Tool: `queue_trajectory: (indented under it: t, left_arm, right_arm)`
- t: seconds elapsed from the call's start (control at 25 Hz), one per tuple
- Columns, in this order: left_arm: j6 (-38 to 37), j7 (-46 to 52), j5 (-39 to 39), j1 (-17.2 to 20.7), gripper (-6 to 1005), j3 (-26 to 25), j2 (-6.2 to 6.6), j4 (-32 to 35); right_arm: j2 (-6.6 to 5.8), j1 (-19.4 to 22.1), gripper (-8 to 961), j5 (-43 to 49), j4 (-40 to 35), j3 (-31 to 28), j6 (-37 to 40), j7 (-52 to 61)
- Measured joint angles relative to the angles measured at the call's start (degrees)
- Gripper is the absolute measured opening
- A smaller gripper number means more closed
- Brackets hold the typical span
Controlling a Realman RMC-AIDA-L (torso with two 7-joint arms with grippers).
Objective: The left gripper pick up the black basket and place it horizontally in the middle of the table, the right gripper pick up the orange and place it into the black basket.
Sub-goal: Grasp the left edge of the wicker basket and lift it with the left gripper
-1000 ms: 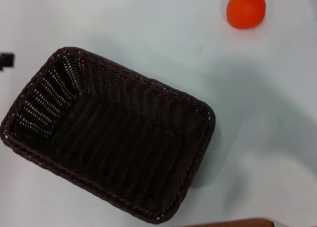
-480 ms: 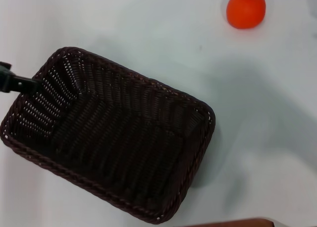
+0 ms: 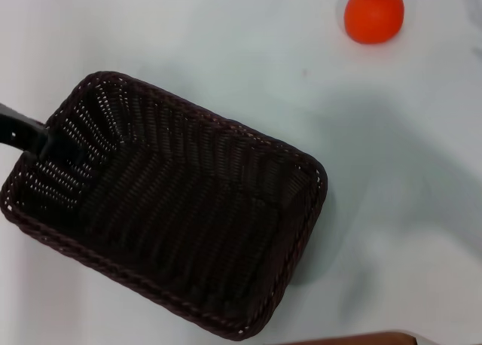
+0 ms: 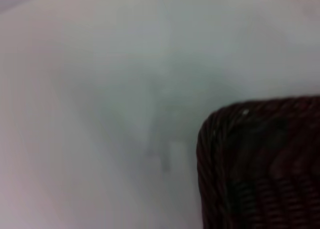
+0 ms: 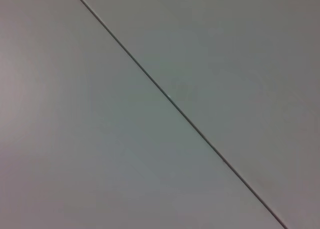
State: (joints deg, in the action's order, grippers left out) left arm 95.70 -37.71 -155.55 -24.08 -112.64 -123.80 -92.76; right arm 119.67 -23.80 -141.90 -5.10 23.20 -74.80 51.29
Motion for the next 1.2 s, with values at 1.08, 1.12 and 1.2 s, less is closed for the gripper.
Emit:
queue_trajectory:
  t: [1.08, 1.12, 1.2]
  left_arm:
    - [1.8, 2.4, -3.6, -6.0, 188, 0.2, -0.06, 7.5]
    - [1.9, 2.4, -3.4, -6.3, 180, -0.3, -0.08, 7.9]
    - [2.0, 2.9, -2.3, -7.3, 165, -3.1, -0.07, 9.5]
  right_arm:
    - [-0.13, -0.2, 923, 0.0, -0.6, 0.0, 0.1, 0.5]
    - [-0.14, -0.2, 918, 0.0, -0.8, 0.1, 0.1, 0.5]
    - [-0.19, -0.3, 909, 0.0, -1.9, 0.6, 0.0, 0.5]
